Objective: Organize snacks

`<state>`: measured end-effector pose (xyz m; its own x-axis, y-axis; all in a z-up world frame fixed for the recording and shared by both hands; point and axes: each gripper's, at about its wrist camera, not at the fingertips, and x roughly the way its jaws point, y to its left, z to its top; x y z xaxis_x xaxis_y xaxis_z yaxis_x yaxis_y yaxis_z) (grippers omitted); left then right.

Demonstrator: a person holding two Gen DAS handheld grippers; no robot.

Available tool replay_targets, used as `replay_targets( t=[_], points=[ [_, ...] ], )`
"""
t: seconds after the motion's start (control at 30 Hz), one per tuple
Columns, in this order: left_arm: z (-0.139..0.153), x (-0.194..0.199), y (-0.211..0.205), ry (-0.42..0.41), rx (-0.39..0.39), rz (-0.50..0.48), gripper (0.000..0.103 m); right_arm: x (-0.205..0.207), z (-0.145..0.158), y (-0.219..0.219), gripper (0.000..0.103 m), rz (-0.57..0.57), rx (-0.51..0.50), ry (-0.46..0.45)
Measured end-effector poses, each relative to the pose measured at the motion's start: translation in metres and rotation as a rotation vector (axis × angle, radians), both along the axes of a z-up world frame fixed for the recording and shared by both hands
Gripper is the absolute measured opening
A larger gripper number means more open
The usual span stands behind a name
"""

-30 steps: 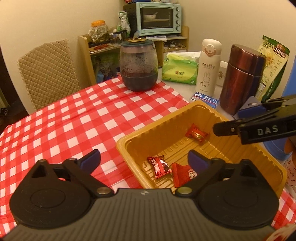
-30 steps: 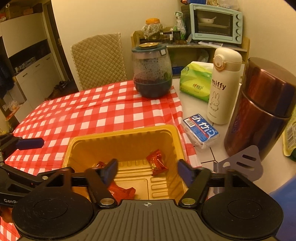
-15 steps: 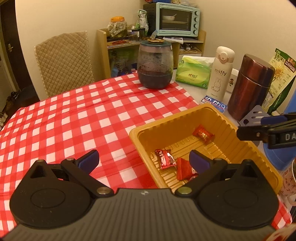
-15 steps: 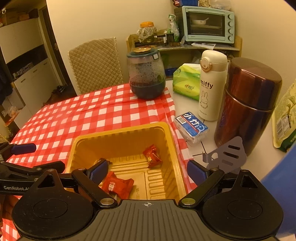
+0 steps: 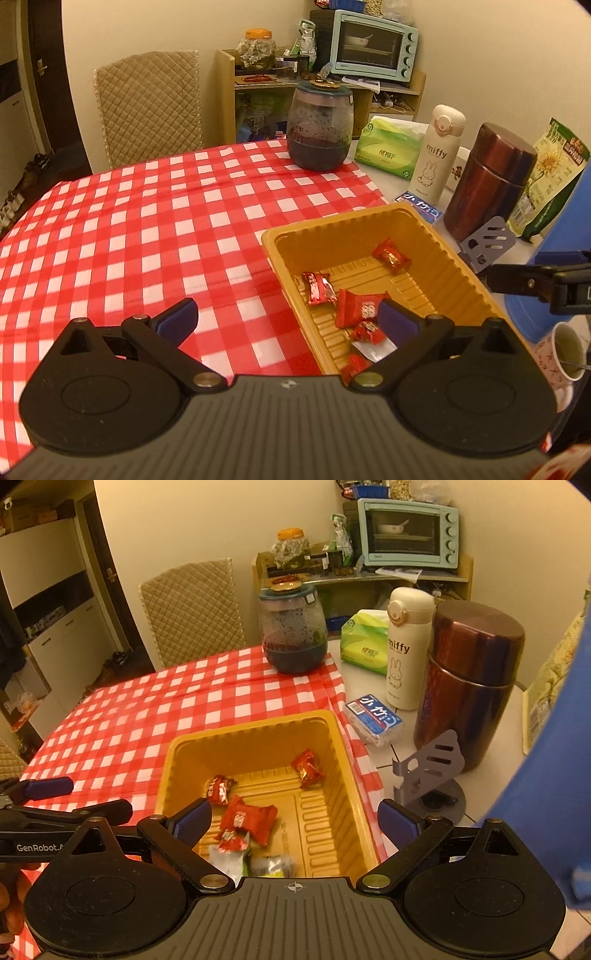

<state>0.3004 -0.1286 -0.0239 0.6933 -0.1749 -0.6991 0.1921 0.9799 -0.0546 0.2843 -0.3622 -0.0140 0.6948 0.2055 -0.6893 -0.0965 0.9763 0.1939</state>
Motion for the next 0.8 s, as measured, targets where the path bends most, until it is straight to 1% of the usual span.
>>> replay_targets(
  t=[0.23,0.53,0.8],
  points=[
    [0.017,-0.034,0.004,-0.006,-0.029,0.008,0.103,-0.031,0.014,0.008,0.096,-0.004,0.003,-0.005],
    [0.037,-0.081,0.012,-0.04,-0.038,0.031,0.103,-0.073,0.029,0.018,0.096,-0.003,0.005,-0.025],
    [0.051,-0.126,0.021,-0.077,-0.017,0.05,0.103,-0.117,0.036,0.025,0.096,-0.011,-0.001,-0.053]
  ],
)
